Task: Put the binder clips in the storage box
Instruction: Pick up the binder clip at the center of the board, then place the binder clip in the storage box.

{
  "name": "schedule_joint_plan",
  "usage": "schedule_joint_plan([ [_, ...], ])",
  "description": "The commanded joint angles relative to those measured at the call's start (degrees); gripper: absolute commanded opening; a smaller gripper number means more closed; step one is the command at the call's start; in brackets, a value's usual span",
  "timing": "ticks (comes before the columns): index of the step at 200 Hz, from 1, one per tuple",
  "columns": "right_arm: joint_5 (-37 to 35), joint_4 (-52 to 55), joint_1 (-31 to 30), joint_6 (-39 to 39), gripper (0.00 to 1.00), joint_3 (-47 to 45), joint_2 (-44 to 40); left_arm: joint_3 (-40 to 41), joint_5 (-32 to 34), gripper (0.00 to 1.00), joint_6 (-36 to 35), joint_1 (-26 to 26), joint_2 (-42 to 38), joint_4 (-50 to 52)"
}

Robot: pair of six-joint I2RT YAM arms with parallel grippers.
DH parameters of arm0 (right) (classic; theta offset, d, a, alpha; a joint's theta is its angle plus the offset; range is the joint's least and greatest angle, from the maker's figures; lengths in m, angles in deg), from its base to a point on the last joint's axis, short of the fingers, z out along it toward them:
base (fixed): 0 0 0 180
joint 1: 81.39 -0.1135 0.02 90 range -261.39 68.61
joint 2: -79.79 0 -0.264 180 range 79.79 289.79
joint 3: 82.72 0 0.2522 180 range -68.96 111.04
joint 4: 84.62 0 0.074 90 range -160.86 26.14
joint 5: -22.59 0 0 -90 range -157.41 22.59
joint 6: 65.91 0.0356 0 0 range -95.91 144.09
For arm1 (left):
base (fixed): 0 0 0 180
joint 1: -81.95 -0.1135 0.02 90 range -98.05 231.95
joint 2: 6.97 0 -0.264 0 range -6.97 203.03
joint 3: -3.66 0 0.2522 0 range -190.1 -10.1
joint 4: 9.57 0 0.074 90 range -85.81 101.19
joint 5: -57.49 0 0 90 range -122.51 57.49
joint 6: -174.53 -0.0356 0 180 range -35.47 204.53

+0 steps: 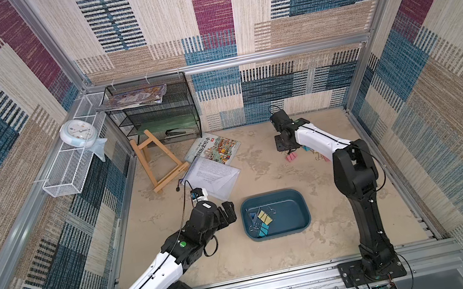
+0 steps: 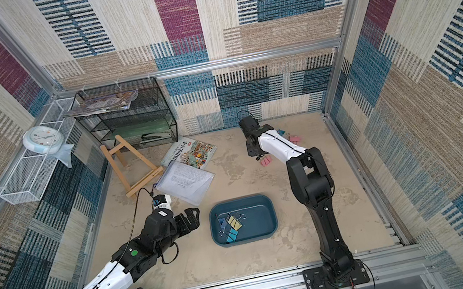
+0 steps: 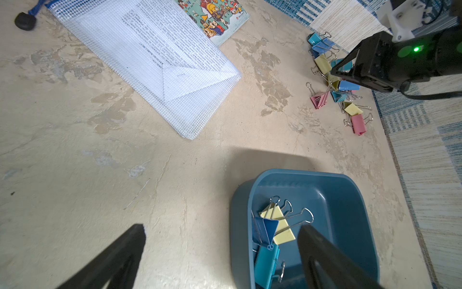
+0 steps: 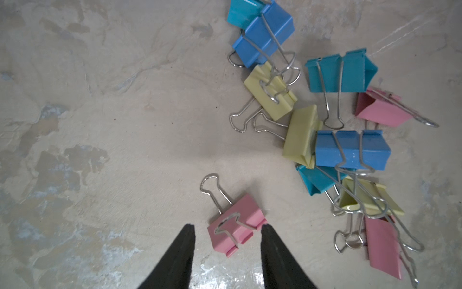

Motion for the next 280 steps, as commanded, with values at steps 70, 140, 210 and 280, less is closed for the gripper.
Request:
schedule_joint_plan([
  [70, -3.83, 1.37, -0.28, 2.67, 0.14, 3.24, 4.32, 0.92, -0.95, 0.99, 0.07, -0.03, -0.99, -1.18],
  [140, 0.72, -4.57, -0.42, 4.38, 0.0, -4.6, -5.33, 0.19, -1.0, 0.99, -0.8, -0.03, -1.24, -0.55],
  [210, 22.73, -46.62, -3.77, 23.08, 0.0, -53.03, -46.65, 0.65, -0.4, 1.0, -3.06, -0.03, -2.6, -1.99],
  [280, 14.51, -52.79, -20.99, 36.24, 0.0, -69.97, -56.17, 0.3, -0.61, 0.99, -4.11, -0.03, -1.27, -3.78],
])
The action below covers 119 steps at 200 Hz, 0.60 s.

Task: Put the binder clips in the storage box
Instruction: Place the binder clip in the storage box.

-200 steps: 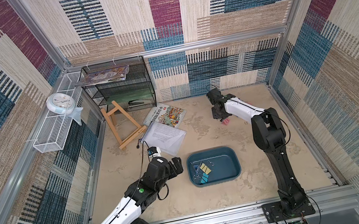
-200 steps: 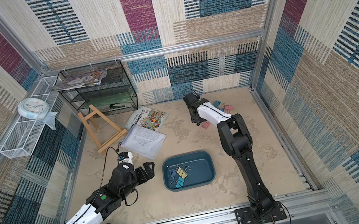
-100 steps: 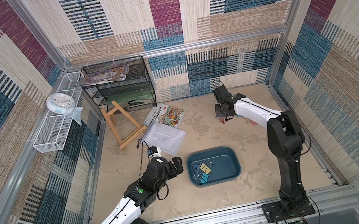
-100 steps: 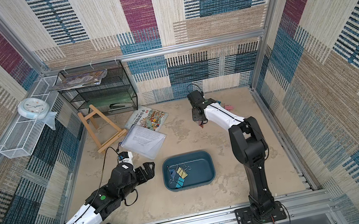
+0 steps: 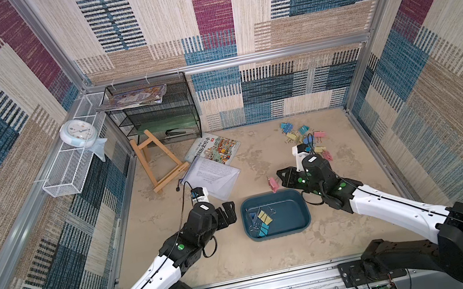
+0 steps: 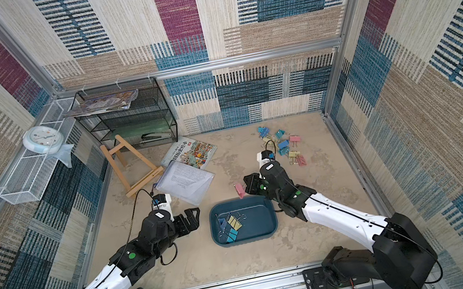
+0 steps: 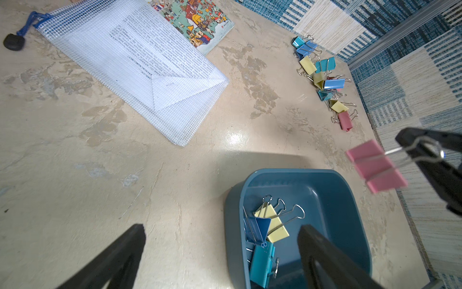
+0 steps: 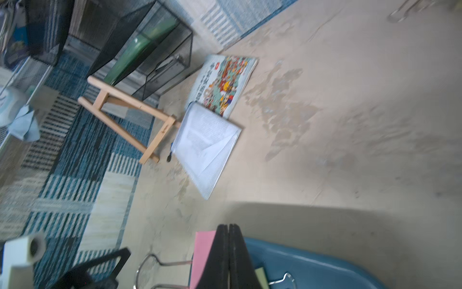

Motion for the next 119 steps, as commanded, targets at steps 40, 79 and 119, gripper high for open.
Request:
schedule_joint_plan([
  [40, -6.09, -9.35, -8.88, 6.99, 0.0, 0.27, 11.43, -0.63, -0.77, 0.99, -0.4, -0.04, 1.21, -1.55],
  [79, -11.19, -7.66, -11.17, 3.79, 0.0, 1.39, 16.43, 0.1, -0.77, 0.99, 0.14, -0.01, 0.65, -1.75],
  [119, -15.38, -7.66, -12.65, 1.52, 0.0, 0.77, 17.89, 0.36, -0.93, 1.0, 0.16, -0.03, 0.72, -1.94],
])
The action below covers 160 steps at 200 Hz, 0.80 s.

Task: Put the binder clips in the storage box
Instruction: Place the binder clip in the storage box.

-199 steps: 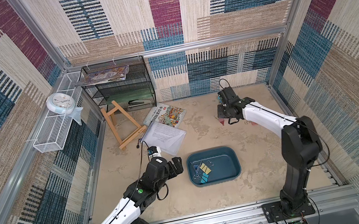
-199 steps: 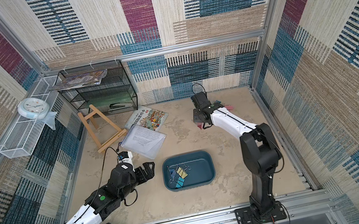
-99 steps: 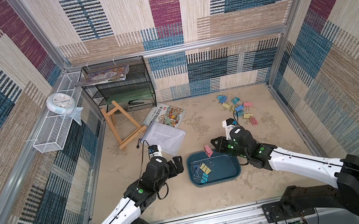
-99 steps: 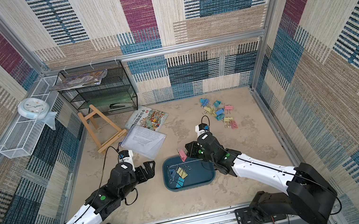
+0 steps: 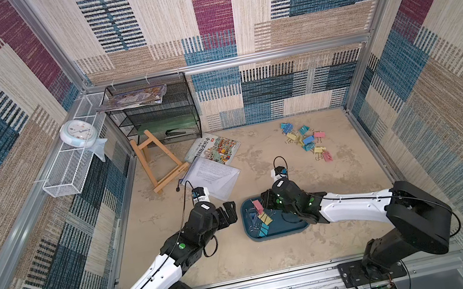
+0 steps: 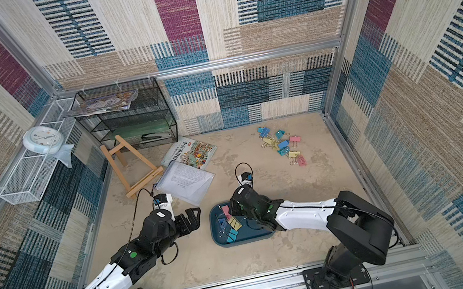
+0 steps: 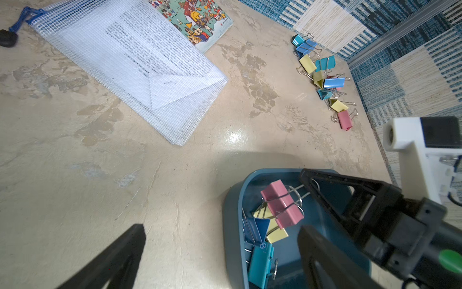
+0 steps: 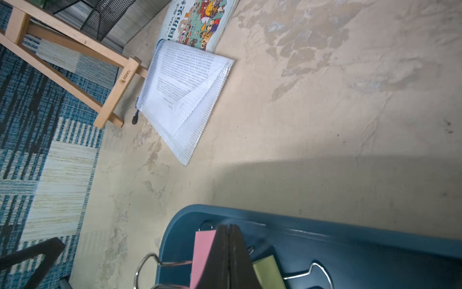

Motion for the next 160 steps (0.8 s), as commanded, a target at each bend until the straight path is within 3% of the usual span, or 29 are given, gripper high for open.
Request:
schedule_joint_plan([
  [1, -3.84, -0.9, -0.57, -2.03, 0.0, -0.17, 0.65, 0.34, -0.28, 0.99, -0.1, -0.02, 0.01, -1.55],
  [18, -4.13, -0.9, -1.37, -2.42, 0.0, -0.43, 0.67, 0.43, -0.4, 0.99, 0.0, -0.01, 0.04, -1.55],
  [79, -7.68, 4.46, -2.61, -3.28, 0.31, -0.95, -2.52, 1.03, 0.08, 0.99, 0.09, -0.01, -0.42, -2.12],
  [114, -14.42, 10.62, -2.58, -2.99, 0.46, -0.83, -8.82, 1.22, -0.05, 0.99, -0.11, -0.01, -0.25, -2.78],
  [128, -19.04, 12.41, -2.3, -6.16, 0.5, -0.2, -11.36, 1.06, -0.05, 0.99, -0.47, -0.01, -0.33, -2.44],
  [144, -20.07, 13.28, 0.65, -12.67, 0.55, 1.67, -13.42, 0.96, 0.04, 0.99, -0.81, -0.01, -0.58, -1.89],
  [160, -12.63, 16.64, 8.43, -17.37, 0.55, 5.76, -12.82, 0.96, 0.17, 1.0, -0.96, -0.01, -0.96, -1.87],
])
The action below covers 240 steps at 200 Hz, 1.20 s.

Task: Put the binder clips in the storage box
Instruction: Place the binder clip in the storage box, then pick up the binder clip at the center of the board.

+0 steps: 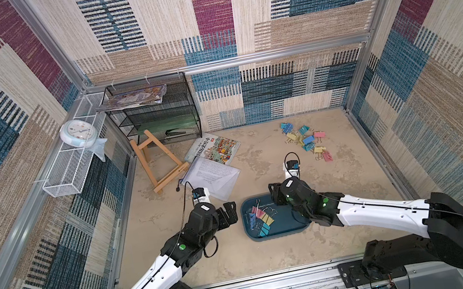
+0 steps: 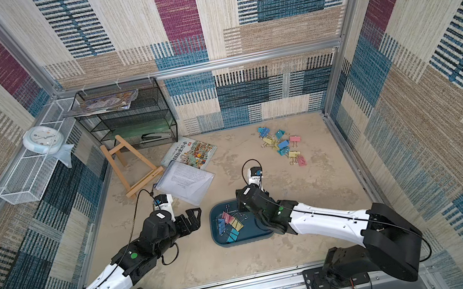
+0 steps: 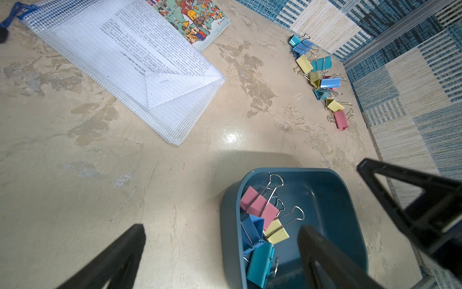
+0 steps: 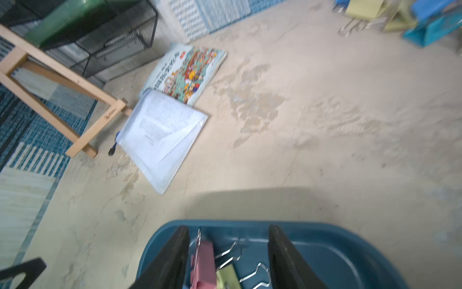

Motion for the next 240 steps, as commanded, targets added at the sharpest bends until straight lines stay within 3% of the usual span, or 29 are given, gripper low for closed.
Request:
schedule_joint_plan([
  [1, 3.13, 4.77, 7.62, -8.85, 0.55, 4.34, 0.2, -0.13, 0.54, 0.99, -0.98, -0.03, -0.54, -0.22],
  [34, 19.04, 14.49, 24.27, -14.95, 0.54, 16.47, 10.25, -0.05, 0.21, 0.99, -0.89, -0.03, -1.08, 0.32],
  [82, 27.02, 15.22, 39.91, -11.36, 0.56, 26.85, 23.06, 0.04, 0.2, 0.99, -0.48, -0.03, -1.44, 1.11],
  [116, 30.15, 17.66, 47.49, -9.8, 0.56, 30.92, 28.76, 0.48, 0.59, 0.99, -0.37, -0.03, -1.52, 1.04],
  [162, 27.29, 17.92, 50.31, -11.19, 0.57, 28.48, 28.73, 0.49, 0.97, 0.99, -1.3, -0.03, -0.09, 0.42],
  [191, 25.5, 17.66, 50.22, -16.69, 0.51, 27.51, 29.83, -0.05, 0.28, 0.99, -1.18, -0.03, 1.02, -0.06],
  [240, 14.53, 17.98, 46.66, -24.9, 0.43, 26.93, 31.38, 0.81, 0.11, 0.99, -0.54, -0.03, 1.6, -1.41],
])
